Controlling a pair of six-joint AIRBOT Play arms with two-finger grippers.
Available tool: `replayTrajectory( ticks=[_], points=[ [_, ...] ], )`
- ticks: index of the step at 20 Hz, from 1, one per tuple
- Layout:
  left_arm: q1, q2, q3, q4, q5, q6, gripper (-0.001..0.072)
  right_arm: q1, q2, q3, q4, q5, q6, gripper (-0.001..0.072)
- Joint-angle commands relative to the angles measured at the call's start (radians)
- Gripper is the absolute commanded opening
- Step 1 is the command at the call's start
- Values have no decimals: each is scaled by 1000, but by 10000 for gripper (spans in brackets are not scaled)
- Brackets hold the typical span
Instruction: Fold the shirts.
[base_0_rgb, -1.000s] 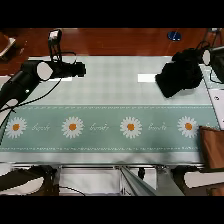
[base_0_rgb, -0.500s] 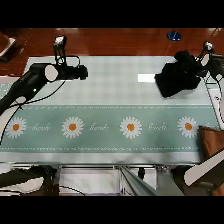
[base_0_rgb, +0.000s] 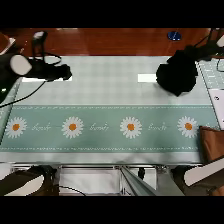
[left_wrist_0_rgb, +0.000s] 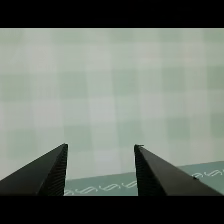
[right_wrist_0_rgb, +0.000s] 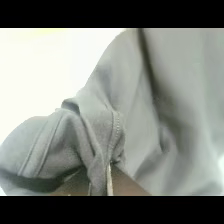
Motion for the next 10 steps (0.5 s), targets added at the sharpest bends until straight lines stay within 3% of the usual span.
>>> replayTrajectory(
  ticks=[1, 6, 10],
  points=[
    [17, 238, -100, -23, -90, 2, 508, 41, 215, 49, 113, -42, -134, 28],
    [-76, 607, -472, -33, 28, -135, 508, 143, 531, 49, 113, -99, -192, 27],
    [-93, 674, -597, -48, 46, -187, 507, 225, 682, 49, 113, -128, -215, 27]
  ],
)
